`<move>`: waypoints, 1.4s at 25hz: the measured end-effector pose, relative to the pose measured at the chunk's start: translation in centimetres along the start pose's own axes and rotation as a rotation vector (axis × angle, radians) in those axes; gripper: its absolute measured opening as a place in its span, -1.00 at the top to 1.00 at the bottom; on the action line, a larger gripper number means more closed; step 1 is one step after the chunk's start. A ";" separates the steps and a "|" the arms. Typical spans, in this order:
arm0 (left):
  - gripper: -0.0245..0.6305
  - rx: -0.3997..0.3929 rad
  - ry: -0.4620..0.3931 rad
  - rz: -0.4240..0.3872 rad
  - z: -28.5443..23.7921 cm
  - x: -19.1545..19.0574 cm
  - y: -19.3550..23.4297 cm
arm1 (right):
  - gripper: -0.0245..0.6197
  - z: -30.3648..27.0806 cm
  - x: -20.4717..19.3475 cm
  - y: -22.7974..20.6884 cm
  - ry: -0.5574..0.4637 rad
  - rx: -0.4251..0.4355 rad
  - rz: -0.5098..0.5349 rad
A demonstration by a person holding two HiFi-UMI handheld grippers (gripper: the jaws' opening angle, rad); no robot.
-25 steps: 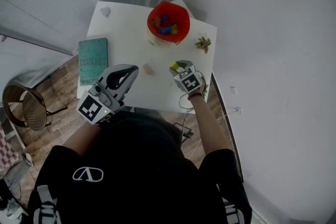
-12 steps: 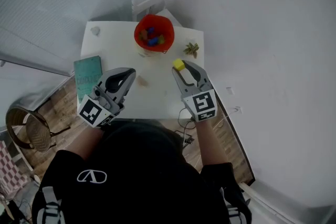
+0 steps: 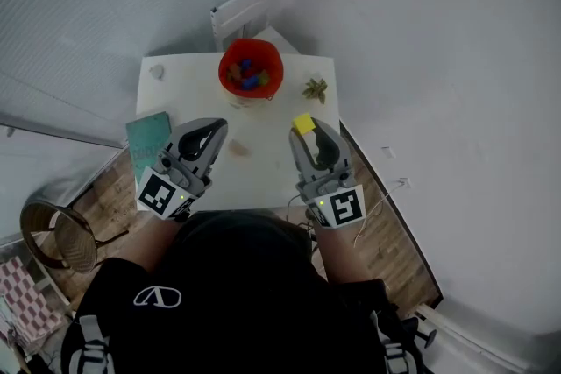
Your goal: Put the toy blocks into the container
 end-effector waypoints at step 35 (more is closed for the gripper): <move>0.91 0.148 -0.023 -0.001 3.8 0.5 2.2 | 0.47 -16.4 -5.6 -4.2 -0.042 0.028 -0.015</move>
Point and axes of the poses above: the fingertips, and each gripper's own axes: z backward along the fingers, y to its left, x out of its top, the point moved 8 cm from there along z, backward along the fingers, and after that the axes turned 6 degrees about z, right-handed, at the moved point
